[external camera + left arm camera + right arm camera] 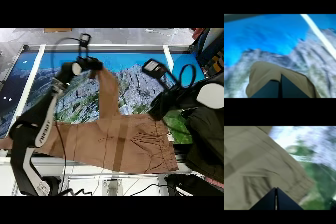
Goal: Fold the clothes and pants, and hang the long-sleeved shirts on hangers.
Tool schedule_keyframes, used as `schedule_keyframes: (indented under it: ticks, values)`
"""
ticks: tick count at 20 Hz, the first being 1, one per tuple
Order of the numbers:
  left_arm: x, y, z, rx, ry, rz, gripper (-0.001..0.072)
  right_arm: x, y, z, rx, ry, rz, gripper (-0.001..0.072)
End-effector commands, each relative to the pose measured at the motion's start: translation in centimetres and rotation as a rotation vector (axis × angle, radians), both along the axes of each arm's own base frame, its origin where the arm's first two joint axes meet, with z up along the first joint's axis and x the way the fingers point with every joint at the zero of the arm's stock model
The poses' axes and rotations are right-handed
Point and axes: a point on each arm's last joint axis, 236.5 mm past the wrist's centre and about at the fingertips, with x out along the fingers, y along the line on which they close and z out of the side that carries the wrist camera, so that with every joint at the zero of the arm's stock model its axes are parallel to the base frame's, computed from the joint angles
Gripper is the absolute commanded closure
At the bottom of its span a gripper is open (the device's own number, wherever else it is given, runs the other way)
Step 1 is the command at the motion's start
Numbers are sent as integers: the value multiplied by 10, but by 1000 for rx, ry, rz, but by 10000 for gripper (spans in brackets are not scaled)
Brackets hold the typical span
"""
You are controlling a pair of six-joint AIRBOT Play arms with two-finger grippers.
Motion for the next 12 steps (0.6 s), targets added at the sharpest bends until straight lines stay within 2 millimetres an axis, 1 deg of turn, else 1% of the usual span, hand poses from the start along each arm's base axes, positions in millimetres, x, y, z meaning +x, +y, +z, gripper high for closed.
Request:
schedule_keyframes:
  ticks: [1, 3, 4, 5, 6, 8, 9, 10, 11, 12]
  values:
    - [-7, 101, 7, 203, 79, 144, 695, 36, -67, 2, -32, -62, -193, 683]
    - [-26, 156, -15, 306, 224, 214, 695, 54, -113, -7, -22, -88, -330, 684]
    - [-38, 184, -26, 358, 298, 254, 695, 58, -138, -19, -18, -78, -399, 684]
    - [-47, 207, -33, 397, 356, 289, 696, 57, -159, -35, -12, -48, -461, 684]
    - [-57, 228, -39, 420, 406, 321, 697, 49, -178, -58, -8, 9, -503, 685]
    - [-71, 252, -44, 430, 475, 361, 698, 23, -203, -112, 23, 150, -535, 685]
    - [-77, 262, -43, 442, 497, 377, 698, 9, -206, -138, 67, 211, -542, 685]
    - [-83, 272, -41, 471, 513, 398, 698, -4, -203, -163, 146, 269, -556, 686]
    - [-88, 280, -36, 500, 515, 417, 698, -16, -193, -185, 237, 327, -563, 685]
    - [-91, 285, -30, 515, 512, 430, 698, -25, -181, -200, 318, 370, -555, 685]
